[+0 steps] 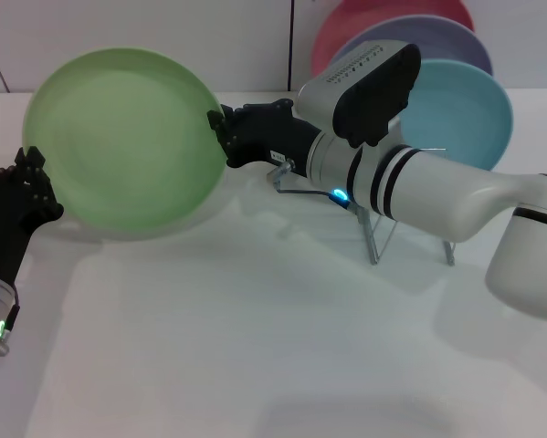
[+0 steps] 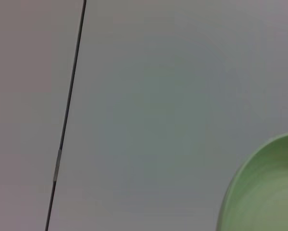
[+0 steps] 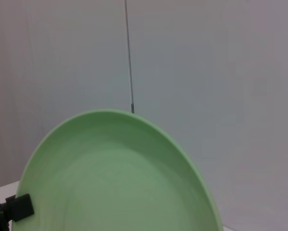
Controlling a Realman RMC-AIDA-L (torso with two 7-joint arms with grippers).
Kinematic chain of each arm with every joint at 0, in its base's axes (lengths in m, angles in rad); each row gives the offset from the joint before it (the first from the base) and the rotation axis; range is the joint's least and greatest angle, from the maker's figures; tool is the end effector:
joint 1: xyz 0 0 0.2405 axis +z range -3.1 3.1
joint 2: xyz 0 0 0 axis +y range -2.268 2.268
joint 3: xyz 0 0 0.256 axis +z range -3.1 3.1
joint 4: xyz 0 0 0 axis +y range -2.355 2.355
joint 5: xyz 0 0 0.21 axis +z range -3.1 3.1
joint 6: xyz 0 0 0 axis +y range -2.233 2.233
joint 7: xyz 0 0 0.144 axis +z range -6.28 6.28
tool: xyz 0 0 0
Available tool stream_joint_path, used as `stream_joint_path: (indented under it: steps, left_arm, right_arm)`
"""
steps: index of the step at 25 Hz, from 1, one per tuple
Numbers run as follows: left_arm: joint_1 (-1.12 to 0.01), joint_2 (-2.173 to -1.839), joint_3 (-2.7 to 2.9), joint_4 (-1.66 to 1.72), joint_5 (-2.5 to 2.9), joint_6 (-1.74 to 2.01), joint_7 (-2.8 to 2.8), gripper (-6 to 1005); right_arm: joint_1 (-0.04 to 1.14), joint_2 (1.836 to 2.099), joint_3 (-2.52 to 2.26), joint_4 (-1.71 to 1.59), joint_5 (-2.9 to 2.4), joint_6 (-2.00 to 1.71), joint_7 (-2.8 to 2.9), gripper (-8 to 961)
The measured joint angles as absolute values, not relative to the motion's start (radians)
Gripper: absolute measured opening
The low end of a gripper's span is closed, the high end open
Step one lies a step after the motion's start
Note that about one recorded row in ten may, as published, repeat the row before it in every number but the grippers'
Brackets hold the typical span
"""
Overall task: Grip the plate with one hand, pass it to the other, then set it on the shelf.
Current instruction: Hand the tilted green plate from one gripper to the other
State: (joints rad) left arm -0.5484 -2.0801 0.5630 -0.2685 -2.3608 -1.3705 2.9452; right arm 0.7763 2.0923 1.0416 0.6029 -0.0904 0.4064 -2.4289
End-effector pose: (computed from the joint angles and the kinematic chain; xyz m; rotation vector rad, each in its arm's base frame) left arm -0.3186 0.3139 -0.0311 -1.5495 -0.6547 -0.8123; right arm 0.1243 0.4097 -0.1207 -2.3401 0.5049 0.6702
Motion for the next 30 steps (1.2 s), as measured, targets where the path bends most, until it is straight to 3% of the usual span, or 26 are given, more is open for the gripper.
stream_joint_path:
  steps: [30]
  left_arm:
    - [-0.545, -2.08, 0.563, -0.271, -2.346, -1.371, 2.945, 35]
  right_arm:
    - [0.773, 2.092, 1.048, 0.602, -0.075, 0.407, -2.43, 38]
